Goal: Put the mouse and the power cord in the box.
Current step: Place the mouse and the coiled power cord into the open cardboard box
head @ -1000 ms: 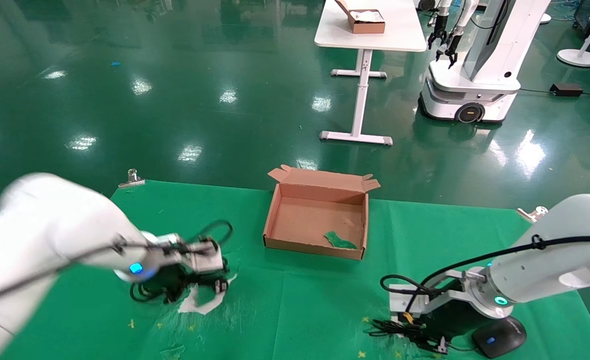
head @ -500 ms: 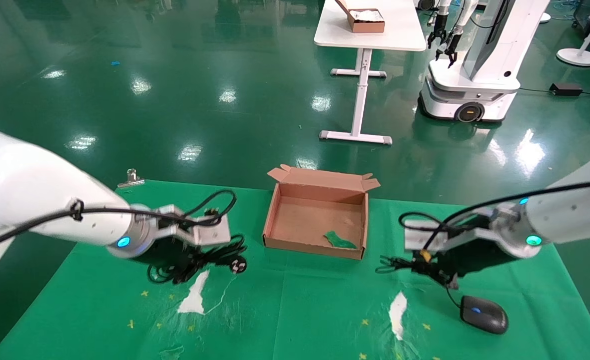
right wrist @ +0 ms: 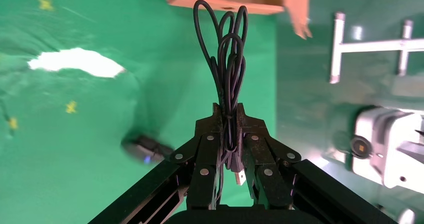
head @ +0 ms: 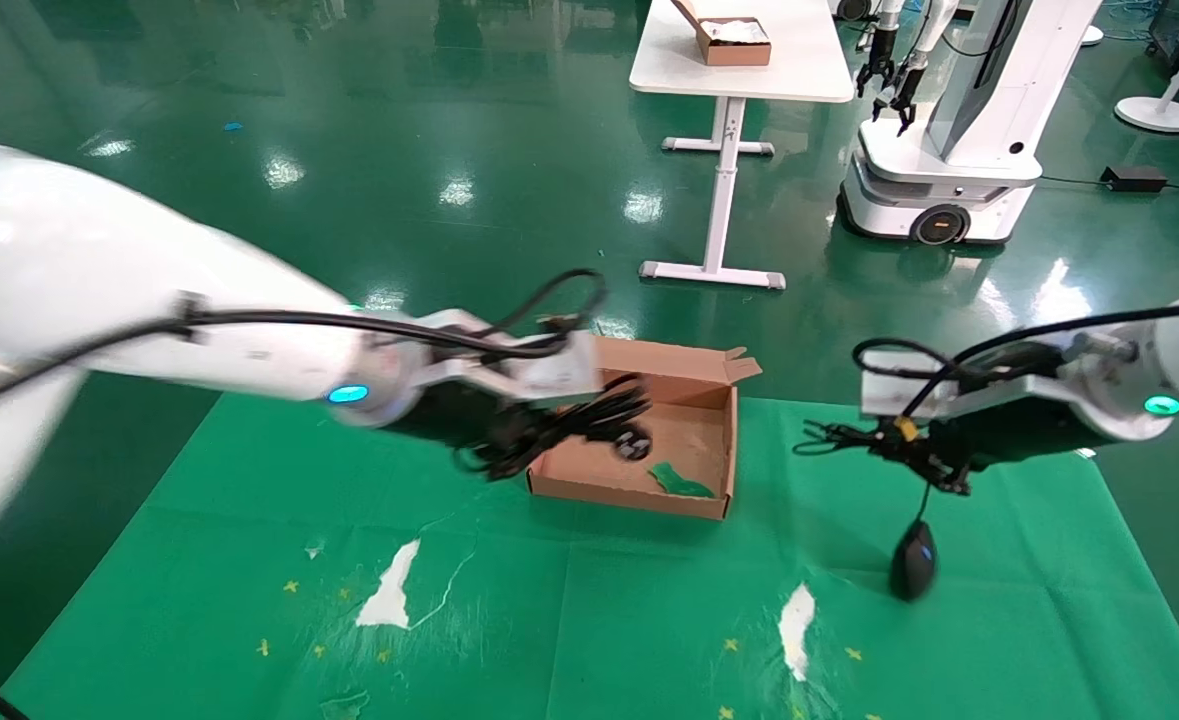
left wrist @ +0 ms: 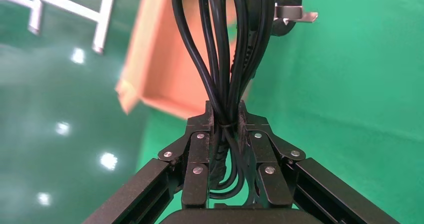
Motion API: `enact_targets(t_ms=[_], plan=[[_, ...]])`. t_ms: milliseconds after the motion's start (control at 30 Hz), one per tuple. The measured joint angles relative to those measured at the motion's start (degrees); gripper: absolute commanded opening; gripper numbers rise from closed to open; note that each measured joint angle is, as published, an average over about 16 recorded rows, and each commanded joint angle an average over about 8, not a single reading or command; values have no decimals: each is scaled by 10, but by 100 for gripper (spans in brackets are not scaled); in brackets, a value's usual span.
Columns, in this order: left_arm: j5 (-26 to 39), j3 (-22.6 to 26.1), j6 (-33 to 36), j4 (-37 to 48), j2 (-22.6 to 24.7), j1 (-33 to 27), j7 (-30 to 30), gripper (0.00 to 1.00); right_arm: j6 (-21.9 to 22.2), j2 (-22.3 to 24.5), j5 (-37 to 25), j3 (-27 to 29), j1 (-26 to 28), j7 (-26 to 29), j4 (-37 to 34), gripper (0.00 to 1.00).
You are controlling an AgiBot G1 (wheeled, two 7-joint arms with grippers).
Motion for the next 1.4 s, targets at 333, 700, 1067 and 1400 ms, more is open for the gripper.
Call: enact_targets(t_ms=[333, 700, 1067, 1400], plan=[[70, 127, -177, 15, 44, 25, -45, 0, -24, 37, -9, 10, 10, 57, 87, 0], [114, 288, -326, 35, 49, 20, -128, 84, -41, 58, -8, 17, 5, 106, 159, 0], [109, 360, -366, 43, 48, -1, -184, 100, -30, 43, -8, 17, 4, 108, 160, 0], [91, 377, -366, 84, 45, -32, -234, 100, -23, 17, -7, 13, 20, 86, 143, 0]])
